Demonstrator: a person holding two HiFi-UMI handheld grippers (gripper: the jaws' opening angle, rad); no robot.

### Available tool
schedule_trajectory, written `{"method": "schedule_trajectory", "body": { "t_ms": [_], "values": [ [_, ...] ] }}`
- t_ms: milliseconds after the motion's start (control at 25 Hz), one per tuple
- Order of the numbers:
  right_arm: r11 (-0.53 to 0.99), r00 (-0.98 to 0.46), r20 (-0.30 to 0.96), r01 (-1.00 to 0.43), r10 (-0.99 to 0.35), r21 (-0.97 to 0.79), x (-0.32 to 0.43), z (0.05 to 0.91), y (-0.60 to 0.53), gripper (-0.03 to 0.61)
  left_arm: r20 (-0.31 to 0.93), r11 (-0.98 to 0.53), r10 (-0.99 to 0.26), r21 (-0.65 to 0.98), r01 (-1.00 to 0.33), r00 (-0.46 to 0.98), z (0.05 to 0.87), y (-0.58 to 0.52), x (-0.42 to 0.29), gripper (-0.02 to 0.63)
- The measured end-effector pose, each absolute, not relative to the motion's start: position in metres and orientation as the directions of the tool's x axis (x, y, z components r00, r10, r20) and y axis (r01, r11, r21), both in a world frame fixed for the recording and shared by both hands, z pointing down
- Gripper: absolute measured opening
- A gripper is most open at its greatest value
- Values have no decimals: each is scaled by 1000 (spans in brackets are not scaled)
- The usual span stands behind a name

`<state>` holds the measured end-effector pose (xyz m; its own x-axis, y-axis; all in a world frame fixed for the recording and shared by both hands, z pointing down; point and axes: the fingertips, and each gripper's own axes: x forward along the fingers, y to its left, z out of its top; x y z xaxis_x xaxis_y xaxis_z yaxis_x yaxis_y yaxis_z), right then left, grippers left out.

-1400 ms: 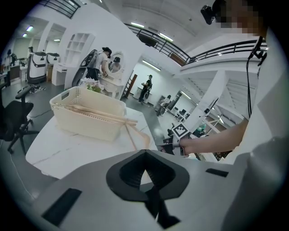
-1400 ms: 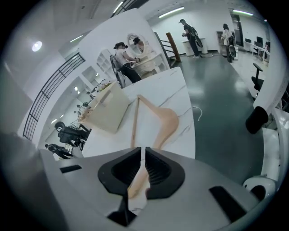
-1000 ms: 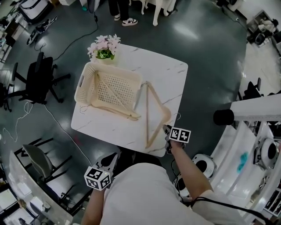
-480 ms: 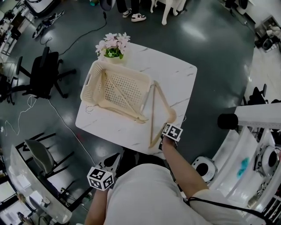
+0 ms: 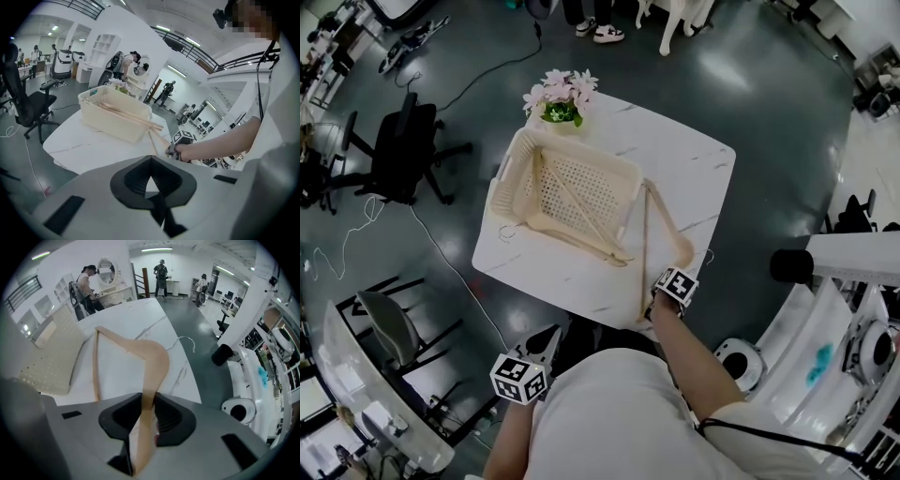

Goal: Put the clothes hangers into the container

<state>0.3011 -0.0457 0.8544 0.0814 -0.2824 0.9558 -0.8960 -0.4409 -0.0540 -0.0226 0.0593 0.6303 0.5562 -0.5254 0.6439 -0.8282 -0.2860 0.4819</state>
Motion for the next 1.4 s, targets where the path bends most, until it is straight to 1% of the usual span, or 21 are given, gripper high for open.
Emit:
{"method": "schedule_trajectory", "body": {
  "t_ms": [120,400,720,1400],
  "values": [
    [-456,51,954,-885,-295,-93,303,855,-44,94,641,-292,-522,485,-824,562,631,61,-26,8],
    [-397,-56,923,-892,-381,-218,315,840,-40,91,629,-338,-505,486,-806,590,631,56,-23,8],
    [-409,-193,875,-825,-444,-390,322,825,-31,91,621,-367,-492,488,-792,611,630,60,-11,8],
    [-330,-353,771,-751,-530,-571,323,781,-42,91,603,-392,-510,472,-790,613,621,58,15,8]
  ]
}}
